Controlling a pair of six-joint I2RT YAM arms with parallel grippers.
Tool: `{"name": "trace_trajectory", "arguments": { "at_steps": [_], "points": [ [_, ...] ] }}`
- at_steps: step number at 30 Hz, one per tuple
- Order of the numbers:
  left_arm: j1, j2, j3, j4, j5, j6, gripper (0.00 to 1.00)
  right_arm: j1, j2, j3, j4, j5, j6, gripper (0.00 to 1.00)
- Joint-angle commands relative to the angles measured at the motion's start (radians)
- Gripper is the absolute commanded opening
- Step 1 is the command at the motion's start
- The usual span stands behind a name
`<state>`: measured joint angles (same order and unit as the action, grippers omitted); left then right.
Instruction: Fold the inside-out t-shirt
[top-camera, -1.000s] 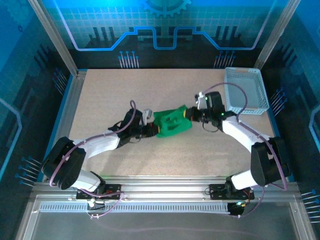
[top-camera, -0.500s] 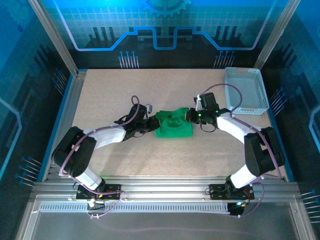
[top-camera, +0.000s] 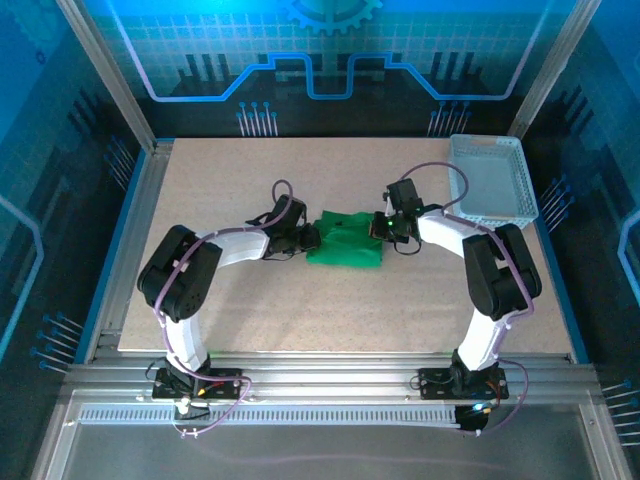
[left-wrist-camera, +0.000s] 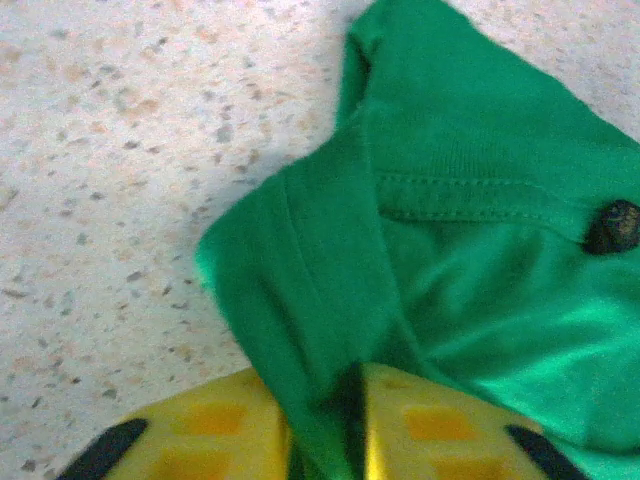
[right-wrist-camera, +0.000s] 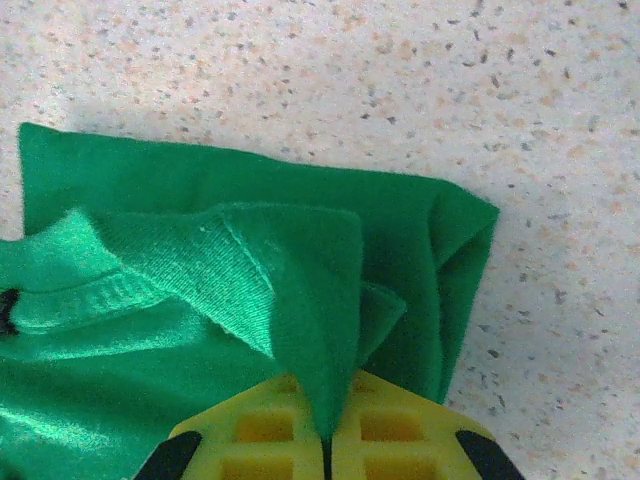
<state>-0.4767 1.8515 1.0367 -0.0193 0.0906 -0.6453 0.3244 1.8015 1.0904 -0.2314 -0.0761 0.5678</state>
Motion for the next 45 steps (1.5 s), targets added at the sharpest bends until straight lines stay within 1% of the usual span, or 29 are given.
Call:
{"name": "trace_trajectory", "arguments": {
  "at_steps": [1,3,5,10,13,18,19,21,24,27,29,31,33,34,35,38,40,42,43,45],
  "points": [
    [0.017,-0.003,0.036,-0.079,-0.028,0.033,0.33,-0.007,0.000,0.022,-0.049,0.060,-0.001,0.17],
    [0.022,-0.032,0.026,-0.085,-0.034,0.042,0.43,-0.007,-0.019,0.019,-0.056,0.059,-0.006,0.28],
    [0.021,-0.067,0.010,-0.090,-0.035,0.050,0.47,-0.007,-0.043,0.017,-0.068,0.054,-0.011,0.38],
    [0.013,-0.168,-0.068,-0.063,-0.012,0.036,0.59,-0.005,-0.119,-0.015,-0.096,0.064,0.007,0.52],
    [-0.002,-0.199,-0.118,-0.033,0.007,0.018,0.66,-0.008,-0.141,-0.052,-0.064,0.022,0.032,0.56],
    [-0.032,-0.161,-0.154,0.019,0.043,-0.020,0.68,-0.007,-0.102,-0.092,-0.028,-0.010,0.095,0.56],
    [-0.035,-0.141,-0.154,0.033,0.053,-0.025,0.68,-0.008,-0.085,-0.093,-0.030,-0.009,0.107,0.56],
    [-0.041,-0.106,-0.149,0.054,0.069,-0.038,0.65,-0.014,-0.056,-0.094,-0.033,-0.004,0.127,0.50],
    [-0.041,-0.091,-0.155,0.075,0.063,-0.047,0.60,-0.026,-0.048,-0.115,-0.027,0.015,0.156,0.34],
    [-0.041,-0.106,-0.159,0.080,0.061,-0.032,0.51,-0.035,-0.049,-0.141,-0.016,0.028,0.166,0.19],
    [-0.041,-0.113,-0.161,0.085,0.071,-0.023,0.50,-0.038,-0.038,-0.145,-0.013,0.025,0.165,0.11],
    [-0.041,-0.128,-0.168,0.083,0.058,-0.015,0.50,-0.037,-0.037,-0.151,-0.008,0.022,0.169,0.08],
    [-0.041,-0.146,-0.176,0.081,0.040,-0.008,0.52,-0.038,-0.052,-0.163,0.005,0.019,0.168,0.08],
    [-0.041,-0.153,-0.176,0.076,0.030,-0.002,0.52,-0.038,-0.067,-0.165,0.000,0.029,0.162,0.11],
    [-0.041,-0.157,-0.173,0.069,0.026,0.001,0.53,-0.038,-0.086,-0.164,-0.014,0.049,0.155,0.16],
    [-0.038,-0.177,-0.158,0.040,-0.004,0.022,0.55,-0.039,-0.151,-0.132,-0.084,0.120,0.104,0.43],
    [-0.018,-0.187,-0.134,0.017,-0.011,0.040,0.57,-0.044,-0.182,-0.094,-0.128,0.154,0.061,0.50],
    [0.019,-0.190,-0.096,-0.007,-0.012,0.045,0.61,-0.055,-0.195,-0.062,-0.141,0.146,0.028,0.51],
    [0.039,-0.179,-0.070,-0.010,0.002,0.050,0.65,-0.059,-0.193,-0.047,-0.141,0.135,0.014,0.52],
    [0.065,-0.130,0.010,-0.045,0.023,0.066,0.68,-0.064,-0.176,-0.015,-0.135,0.113,-0.003,0.54]
  ]
}}
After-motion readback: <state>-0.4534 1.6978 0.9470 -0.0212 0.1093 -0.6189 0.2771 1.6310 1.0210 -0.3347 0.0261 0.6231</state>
